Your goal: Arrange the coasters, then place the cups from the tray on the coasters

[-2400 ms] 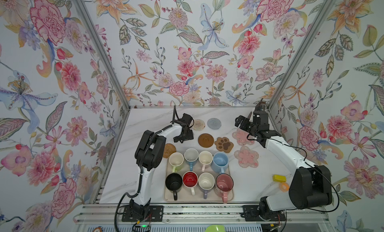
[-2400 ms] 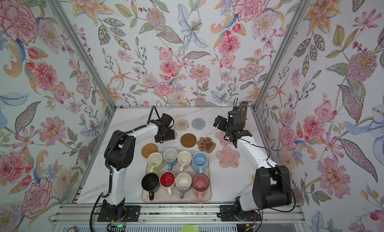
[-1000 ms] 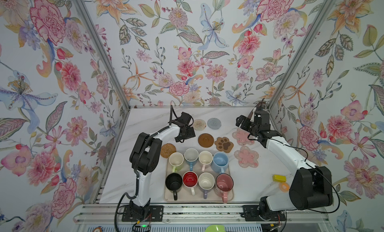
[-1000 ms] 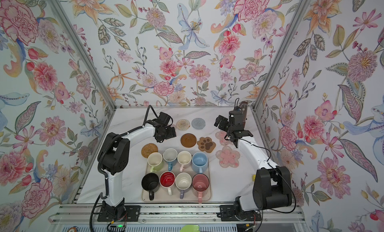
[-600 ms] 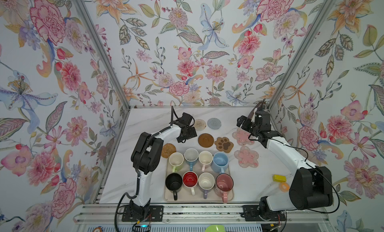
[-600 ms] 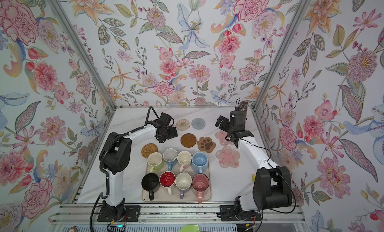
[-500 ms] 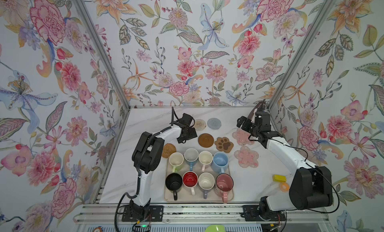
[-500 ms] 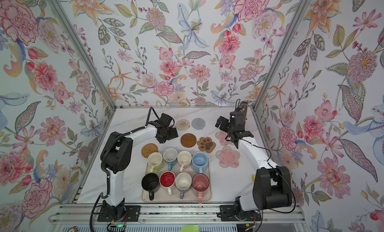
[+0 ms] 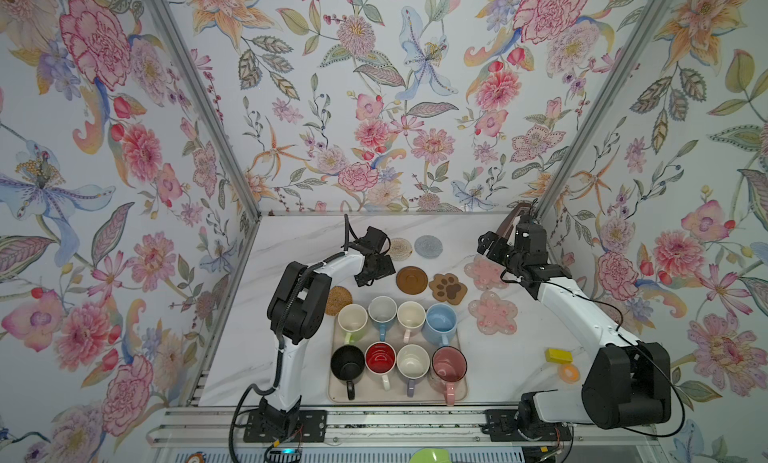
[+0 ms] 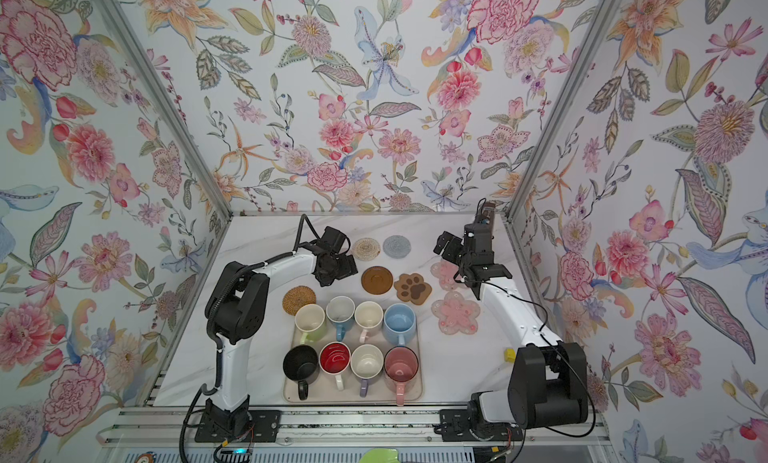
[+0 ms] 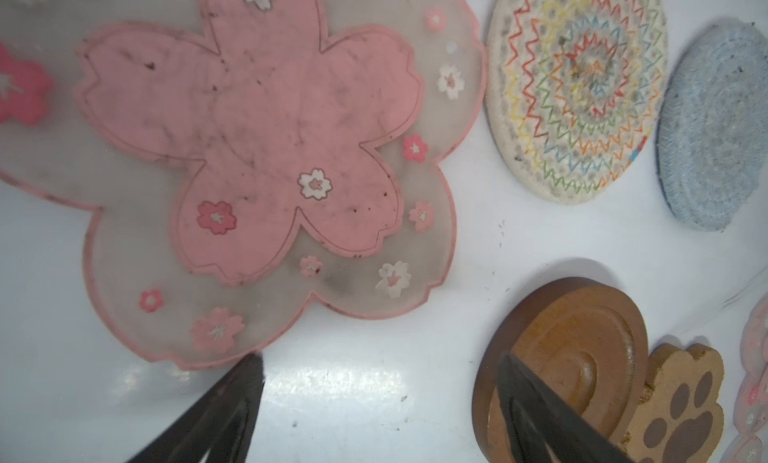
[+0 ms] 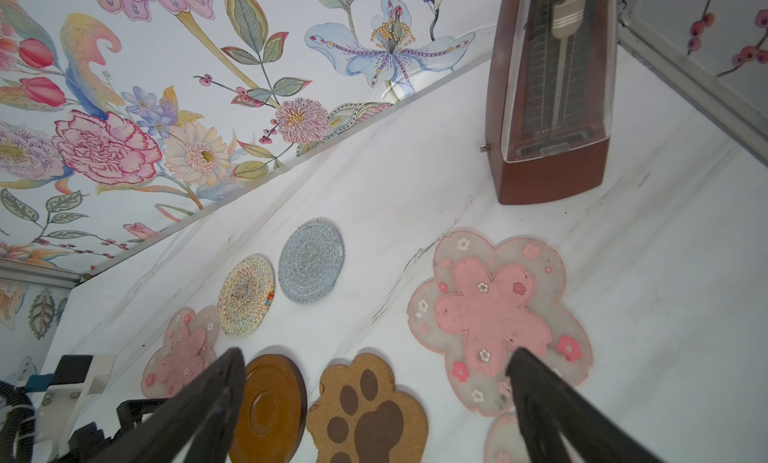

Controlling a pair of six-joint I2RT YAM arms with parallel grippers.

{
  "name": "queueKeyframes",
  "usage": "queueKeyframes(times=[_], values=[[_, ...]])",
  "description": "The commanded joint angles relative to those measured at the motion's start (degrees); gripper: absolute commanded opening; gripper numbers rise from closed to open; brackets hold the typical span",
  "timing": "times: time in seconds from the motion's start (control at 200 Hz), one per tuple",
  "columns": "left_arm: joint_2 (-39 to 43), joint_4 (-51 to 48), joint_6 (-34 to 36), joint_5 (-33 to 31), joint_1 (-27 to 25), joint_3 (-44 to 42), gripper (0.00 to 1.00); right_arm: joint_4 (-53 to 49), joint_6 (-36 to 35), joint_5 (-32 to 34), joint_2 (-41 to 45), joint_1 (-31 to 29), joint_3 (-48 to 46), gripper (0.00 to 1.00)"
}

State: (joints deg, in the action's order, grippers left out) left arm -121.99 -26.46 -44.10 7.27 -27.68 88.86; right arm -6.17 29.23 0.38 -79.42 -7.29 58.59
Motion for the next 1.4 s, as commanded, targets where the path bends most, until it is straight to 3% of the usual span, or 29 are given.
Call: queueKeyframes(times=[0.0,0.931,1.396], values=[[-4.28,1.18,-0.51,-0.10,0.89,1.37,0.90,0.01,-0.08,-0.34,1.52,0.52,-1.14,0.99],[-3.98,3.98,0.65,-4.80,5.43,3.95,0.94,-0.77,0.07,-0.53,2.10,1.03,-1.27,0.99],[0.36,5.41,0.06,-1.76,5.59,0.76,0.99,-0.42,0.22,-0.78,1.72,1.00,-1.22,0.99]])
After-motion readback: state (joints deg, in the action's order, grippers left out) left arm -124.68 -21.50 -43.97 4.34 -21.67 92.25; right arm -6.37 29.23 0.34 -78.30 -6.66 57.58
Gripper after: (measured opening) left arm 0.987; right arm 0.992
